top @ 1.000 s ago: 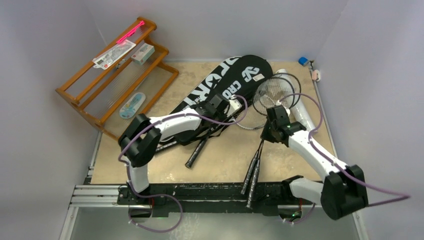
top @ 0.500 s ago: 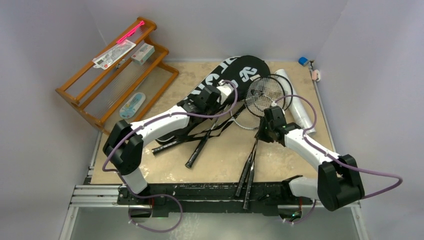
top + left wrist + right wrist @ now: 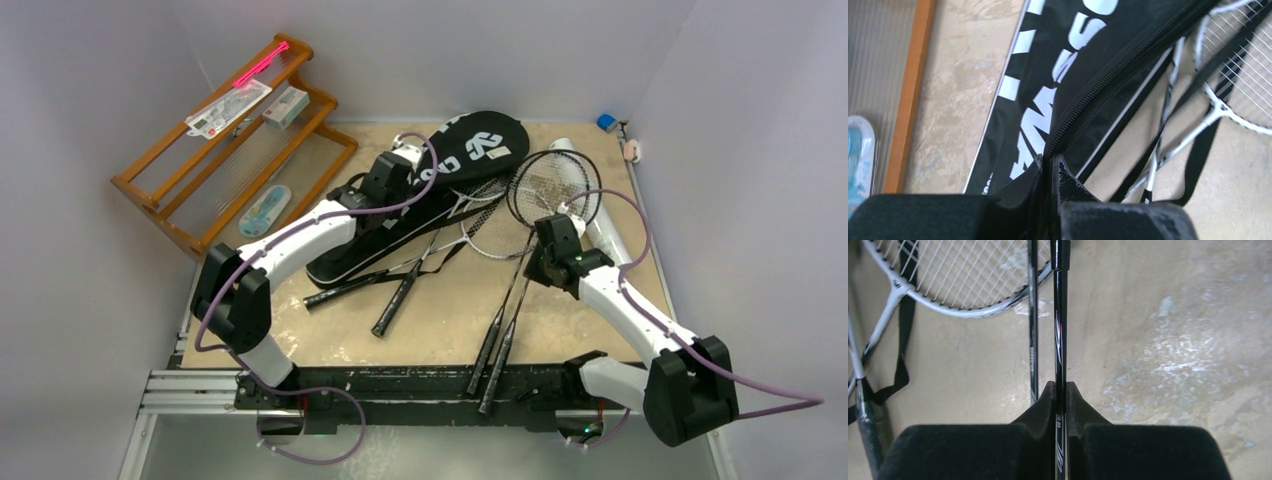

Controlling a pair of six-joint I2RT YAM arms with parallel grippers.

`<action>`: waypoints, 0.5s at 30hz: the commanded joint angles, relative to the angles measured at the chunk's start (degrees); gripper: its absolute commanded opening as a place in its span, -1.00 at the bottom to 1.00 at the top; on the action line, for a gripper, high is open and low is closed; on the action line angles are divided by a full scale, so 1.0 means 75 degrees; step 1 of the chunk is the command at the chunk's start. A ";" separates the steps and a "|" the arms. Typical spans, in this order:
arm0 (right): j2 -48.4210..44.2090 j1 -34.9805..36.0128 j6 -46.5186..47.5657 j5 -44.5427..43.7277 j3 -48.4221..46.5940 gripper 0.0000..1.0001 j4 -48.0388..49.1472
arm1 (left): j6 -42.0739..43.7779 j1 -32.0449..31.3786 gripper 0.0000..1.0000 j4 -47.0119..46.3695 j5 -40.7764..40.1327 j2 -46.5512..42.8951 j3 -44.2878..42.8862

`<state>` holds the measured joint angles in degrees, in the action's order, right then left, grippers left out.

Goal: Pack up the badminton gear
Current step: Pick up the racket bag from the center of the board.

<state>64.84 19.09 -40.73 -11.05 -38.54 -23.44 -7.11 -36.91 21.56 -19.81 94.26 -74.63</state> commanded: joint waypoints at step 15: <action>-0.0183 -0.0085 -0.0378 -0.1209 -0.0956 -1.00 -0.0853 | -0.1243 0.0328 -1.00 0.0900 -0.2825 -0.0542 -0.0587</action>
<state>66.06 18.68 -44.95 -18.81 -41.19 -29.69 -13.15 -35.00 25.30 -29.54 92.99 -75.13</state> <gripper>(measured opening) 0.060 0.028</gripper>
